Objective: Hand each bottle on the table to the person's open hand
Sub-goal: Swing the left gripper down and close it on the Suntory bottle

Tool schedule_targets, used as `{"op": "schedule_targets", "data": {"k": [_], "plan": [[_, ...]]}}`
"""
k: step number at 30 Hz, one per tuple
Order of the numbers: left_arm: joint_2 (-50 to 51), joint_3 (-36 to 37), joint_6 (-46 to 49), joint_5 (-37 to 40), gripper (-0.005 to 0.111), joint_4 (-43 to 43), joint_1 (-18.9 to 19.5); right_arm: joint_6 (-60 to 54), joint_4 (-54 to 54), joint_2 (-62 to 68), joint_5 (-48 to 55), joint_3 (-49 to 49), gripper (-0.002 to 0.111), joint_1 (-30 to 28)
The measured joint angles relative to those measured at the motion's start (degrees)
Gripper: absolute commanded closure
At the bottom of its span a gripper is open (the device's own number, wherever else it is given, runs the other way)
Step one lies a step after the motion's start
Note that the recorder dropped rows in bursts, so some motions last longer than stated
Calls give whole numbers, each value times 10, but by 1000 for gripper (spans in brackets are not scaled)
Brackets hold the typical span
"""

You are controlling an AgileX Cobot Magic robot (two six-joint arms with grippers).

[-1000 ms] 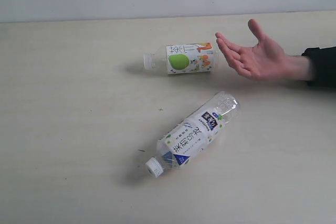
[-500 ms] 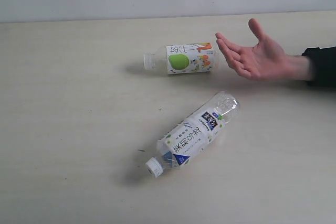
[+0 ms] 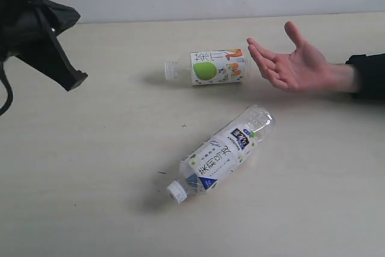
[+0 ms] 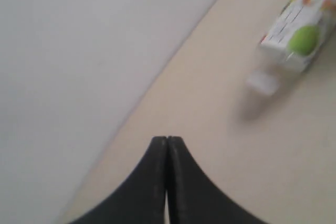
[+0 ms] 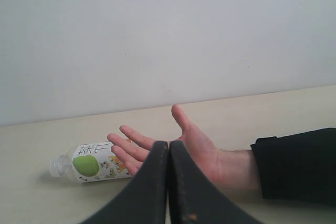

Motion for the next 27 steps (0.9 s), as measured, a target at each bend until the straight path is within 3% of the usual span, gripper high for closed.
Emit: {"op": "schedule_targets", "data": {"k": [4,6,8,10,11,14,16,19,20,22,23,27], "plan": [[67,-35,117,223,107,-13,-83,0,0,0,0,0,108,0],[108,-78,186,282,107,-101,-103,0,0,0,0,0,108,0],[143,-134,304,300,107,-256,-109,0,0,0,0,0,108,0],[182,-199,489,317,107,-474,-111,0,0,0,0,0,108,0],[218,-248,637,324,107,-675,-114,0,0,0,0,0,108,0],[252,-307,762,303,107,-870,-122,0,0,0,0,0,108,0],[270,-340,795,261,98,-962,-131,0,0,0,0,0,108,0],[304,-362,800,240,71,-1000,-138,0,0,0,0,0,108,0],[312,-362,800,240,54,-1002,-138,0,0,0,0,0,108,0],[332,-362,800,240,32,-1005,-138,0,0,0,0,0,108,0],[343,-363,800,241,28,-1006,-139,0,0,0,0,0,108,0],[377,-363,800,239,27,-1010,-140,0,0,0,0,0,108,0]]}}
